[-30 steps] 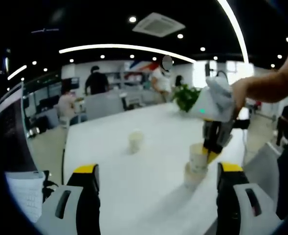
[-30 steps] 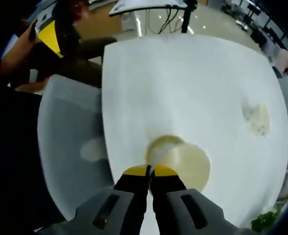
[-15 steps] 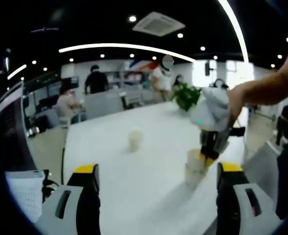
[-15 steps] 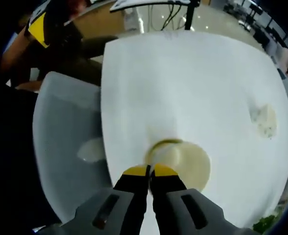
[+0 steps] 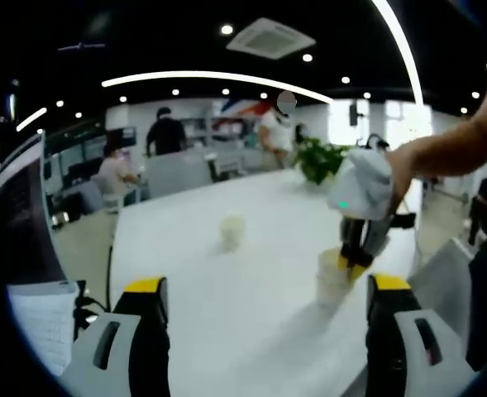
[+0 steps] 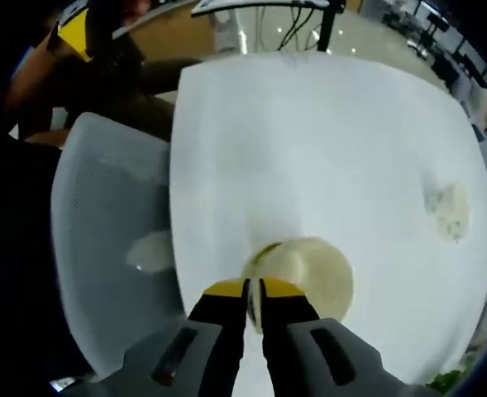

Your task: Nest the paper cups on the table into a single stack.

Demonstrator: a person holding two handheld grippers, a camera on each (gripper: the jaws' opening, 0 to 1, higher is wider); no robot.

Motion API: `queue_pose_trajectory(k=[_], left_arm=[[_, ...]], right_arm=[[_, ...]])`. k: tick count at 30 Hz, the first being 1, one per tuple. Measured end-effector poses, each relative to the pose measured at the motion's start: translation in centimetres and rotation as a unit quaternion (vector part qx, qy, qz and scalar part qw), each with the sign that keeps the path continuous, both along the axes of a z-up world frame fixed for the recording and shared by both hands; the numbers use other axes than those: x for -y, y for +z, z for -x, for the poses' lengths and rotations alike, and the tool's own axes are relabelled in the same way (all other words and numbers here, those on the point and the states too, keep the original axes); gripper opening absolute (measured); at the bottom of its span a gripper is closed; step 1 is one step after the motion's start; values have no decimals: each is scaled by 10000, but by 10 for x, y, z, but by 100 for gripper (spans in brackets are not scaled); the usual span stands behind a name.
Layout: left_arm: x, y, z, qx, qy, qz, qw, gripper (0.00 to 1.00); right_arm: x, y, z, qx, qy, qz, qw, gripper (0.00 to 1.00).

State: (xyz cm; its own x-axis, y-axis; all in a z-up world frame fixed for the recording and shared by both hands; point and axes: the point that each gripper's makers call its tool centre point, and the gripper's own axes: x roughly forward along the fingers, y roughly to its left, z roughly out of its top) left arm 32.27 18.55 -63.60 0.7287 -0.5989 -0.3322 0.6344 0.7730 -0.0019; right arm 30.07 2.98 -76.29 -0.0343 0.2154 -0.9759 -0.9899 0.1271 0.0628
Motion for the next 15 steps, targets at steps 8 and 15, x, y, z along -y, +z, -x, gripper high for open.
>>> queue_pose_trajectory(k=[8, 15], left_arm=[[3, 1, -1, 18, -43, -3, 10000, 99], [11, 7, -1, 69, -260, 80, 9996, 100]], right_arm=[[-1, 15, -9, 193, -20, -363, 9992, 20], [0, 51, -37, 604, -431, -1185, 9902, 37]])
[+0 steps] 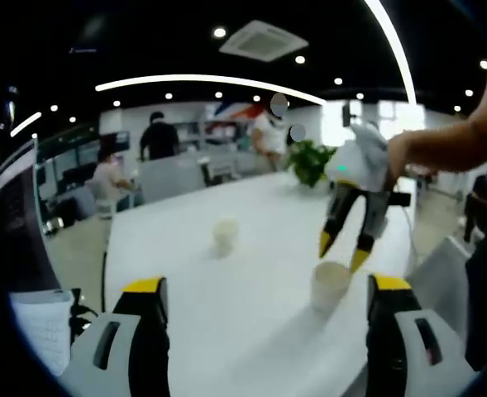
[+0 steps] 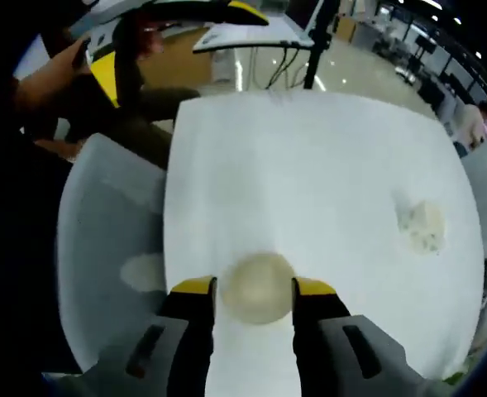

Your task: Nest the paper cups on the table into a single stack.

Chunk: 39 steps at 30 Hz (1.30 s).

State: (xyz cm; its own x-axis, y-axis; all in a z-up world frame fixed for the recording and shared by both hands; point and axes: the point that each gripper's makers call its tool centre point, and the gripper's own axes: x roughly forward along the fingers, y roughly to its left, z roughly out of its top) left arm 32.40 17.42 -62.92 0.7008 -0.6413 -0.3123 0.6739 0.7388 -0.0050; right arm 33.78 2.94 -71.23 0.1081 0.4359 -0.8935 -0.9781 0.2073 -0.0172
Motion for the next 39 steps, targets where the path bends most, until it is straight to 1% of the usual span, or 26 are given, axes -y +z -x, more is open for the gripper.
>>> queue_pose_trajectory(k=[1, 3, 4, 5, 7, 9, 11, 13, 15, 19, 21, 22, 23, 24, 26, 27, 28, 29, 30, 32, 34, 35, 37, 39], left_arm=[[0, 0, -1, -5, -12, -12, 10000, 100], [-6, 0, -6, -15, 112, -127, 9999, 100], [-6, 0, -7, -47, 88, -128, 9999, 100], [-6, 1, -8, -39, 74, -114, 9999, 100], [-4, 4, -10, -29, 56, -54, 10000, 100], [-2, 6, -12, 20, 39, 10, 10000, 100], [5, 8, -11, -17, -108, 130, 9999, 99], [7, 10, -14, 4, -91, 205, 9997, 99], [13, 12, -16, 34, -138, 292, 9995, 99], [19, 9, -20, 7, -153, 296, 9994, 99], [21, 7, -21, -33, -167, 310, 9994, 99], [23, 5, -22, -49, -166, 274, 9995, 99], [23, 4, -22, -59, -161, 251, 9995, 99], [24, 2, -23, -81, -156, 232, 9996, 99], [25, 0, -24, -67, -161, 247, 9995, 99], [25, -1, -25, -66, -163, 253, 9995, 99], [27, -3, -25, -58, -171, 265, 9995, 99], [28, -3, -25, -39, -167, 273, 9995, 99], [28, -4, -26, 10, -153, 280, 9995, 99], [29, -3, -27, 126, -135, 308, 9994, 99], [29, -2, -28, 247, -133, 341, 9990, 99], [29, 1, -29, 411, -138, 334, 9985, 99], [23, -5, -32, 311, 29, 219, 9993, 99], [20, -7, -34, 308, 49, 246, 9992, 99]], right_arm=[[2, 9, -6, 94, -109, -176, 9997, 39], [7, 24, -17, 233, -366, -466, 9980, 42], [8, 27, -19, 264, -400, -530, 9974, 43], [11, 37, -24, 370, -499, -720, 9955, 43], [18, 50, -31, 548, -651, -973, 9916, 45], [26, 58, -34, 639, -779, -1120, 9886, 47], [36, 61, -31, 615, -854, -1183, 9874, 51], [45, 62, -30, 673, -964, -1271, 9849, 54], [53, 60, -28, 700, -1077, -1335, 9827, 55], [65, 59, -25, 742, -1290, -1598, 9759, 56], [73, 60, -25, 863, -1435, -1809, 9691, 58], [74, 61, -25, 899, -1430, -1859, 9679, 59], [77, 63, -26, 994, -1468, -2005, 9635, 60], [79, 64, -26, 1033, -1509, -2080, 9609, 61], [83, 69, -27, 1192, -1594, -2328, 9519, 62], [86, 72, -28, 1272, -1653, -2481, 9460, 63], [89, 73, -29, 1310, -1722, -2549, 9424, 64], [94, 74, -31, 1379, -1838, -2638, 9368, 65], [97, 75, -32, 1406, -1899, -2709, 9332, 66], [103, 76, -35, 1443, -2105, -2883, 9229, 68], [110, 74, -35, 1522, -2182, -2922, 9186, 69], [112, 73, -35, 1534, -2200, -2946, 9172, 69], [116, 69, -33, 1456, -2308, -3026, 9132, 71], [120, 63, -30, 1392, -2387, -3098, 9098, 73]])
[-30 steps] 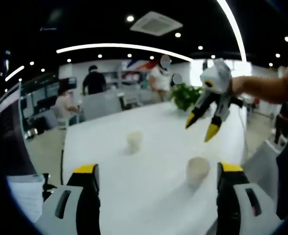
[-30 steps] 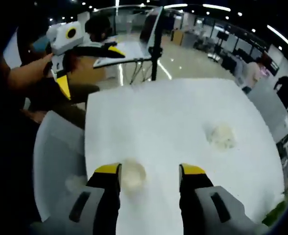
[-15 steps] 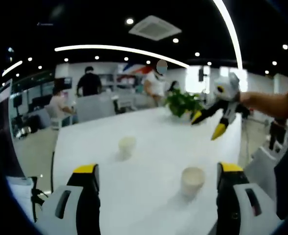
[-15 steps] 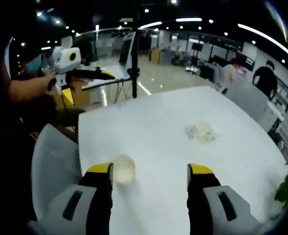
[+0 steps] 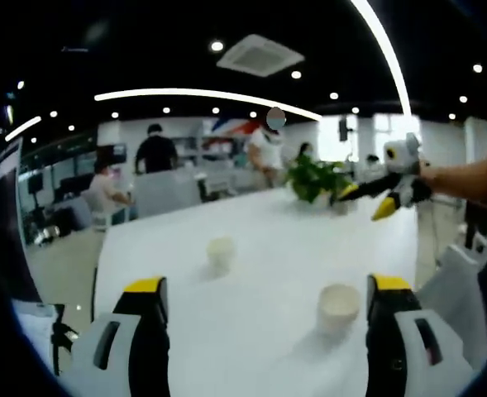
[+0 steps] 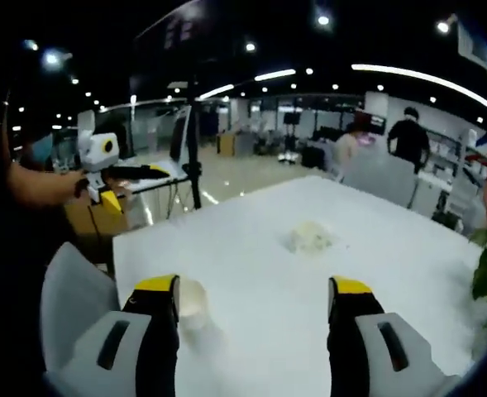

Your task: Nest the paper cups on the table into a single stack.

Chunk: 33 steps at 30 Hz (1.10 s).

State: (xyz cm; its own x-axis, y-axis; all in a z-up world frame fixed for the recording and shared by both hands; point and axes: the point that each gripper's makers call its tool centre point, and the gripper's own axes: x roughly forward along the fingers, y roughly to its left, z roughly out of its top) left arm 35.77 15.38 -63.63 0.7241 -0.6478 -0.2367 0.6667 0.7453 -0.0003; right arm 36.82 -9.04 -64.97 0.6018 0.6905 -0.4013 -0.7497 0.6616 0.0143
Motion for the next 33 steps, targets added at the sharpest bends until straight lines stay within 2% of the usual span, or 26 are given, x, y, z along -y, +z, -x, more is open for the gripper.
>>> queue_pose_trajectory(k=[3, 6, 11, 16, 18, 19, 20, 29, 33], left_arm=[[-2, -6, 1, -145, -2, 44, 9999, 99], [-3, -11, 3, -197, -24, 43, 9998, 99], [-5, -15, 5, -122, -84, 70, 9999, 99], [-13, -26, 9, -51, -53, 23, 10000, 99], [-16, -32, 10, -50, -32, -27, 10000, 99], [-18, -34, 11, -87, -11, -35, 10000, 99], [-20, -37, 12, -149, 18, -50, 9999, 99], [-30, -56, 17, -520, 97, -163, 9985, 99], [-32, -64, 16, -561, 132, -159, 9982, 99]], right_arm=[[6, -6, 2, 115, -104, -24, 9999, 78], [11, 0, 0, 542, -227, -303, 9978, 89], [18, -7, 4, 598, -350, -455, 9966, 95], [23, -19, 7, 759, -376, -451, 9954, 100], [27, -28, 8, 701, -414, -393, 9959, 100], [31, -37, 10, 482, -521, -367, 9968, 100], [33, -41, 11, 412, -545, -310, 9972, 100], [43, -48, 16, 439, -593, -192, 9971, 100], [44, -50, 17, 402, -626, -178, 9971, 100]])
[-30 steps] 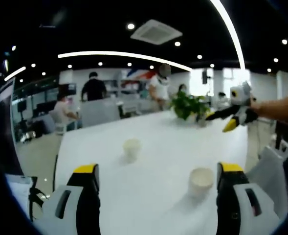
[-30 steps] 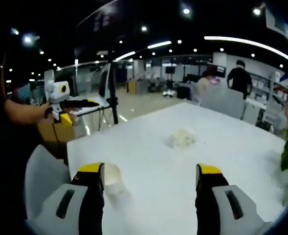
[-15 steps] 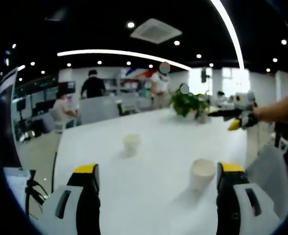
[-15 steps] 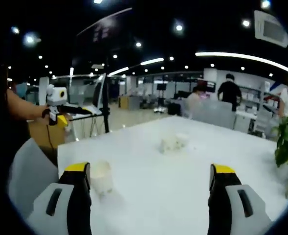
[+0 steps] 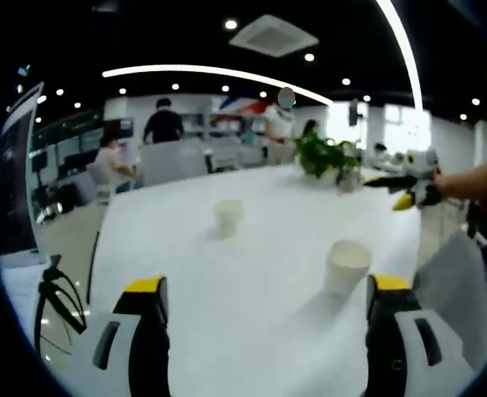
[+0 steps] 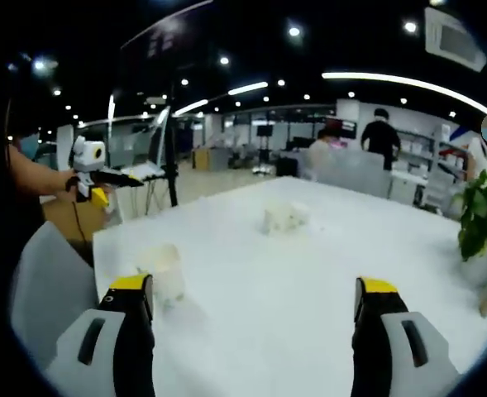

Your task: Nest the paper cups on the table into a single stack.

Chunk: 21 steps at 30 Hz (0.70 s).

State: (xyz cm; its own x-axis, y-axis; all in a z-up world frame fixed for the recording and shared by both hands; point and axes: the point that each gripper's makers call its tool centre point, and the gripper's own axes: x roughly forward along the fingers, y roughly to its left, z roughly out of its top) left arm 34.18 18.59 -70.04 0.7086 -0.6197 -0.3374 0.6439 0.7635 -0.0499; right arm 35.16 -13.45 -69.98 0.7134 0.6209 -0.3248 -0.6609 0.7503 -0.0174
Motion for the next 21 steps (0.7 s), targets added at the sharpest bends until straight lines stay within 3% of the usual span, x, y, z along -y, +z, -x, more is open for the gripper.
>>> queue_pose_trajectory(k=[11, 18, 21], left_arm=[[12, -19, -15, -149, -44, 50, 9999, 98], [28, -23, -44, -214, -38, 358, 9991, 99], [39, -26, -56, -224, -153, 255, 9993, 99]], right_arm=[[-3, -2, 3, -47, -60, -232, 9997, 100], [-7, -6, 5, -124, -78, -319, 9994, 100], [-3, -9, 4, -157, -110, -321, 9993, 100]])
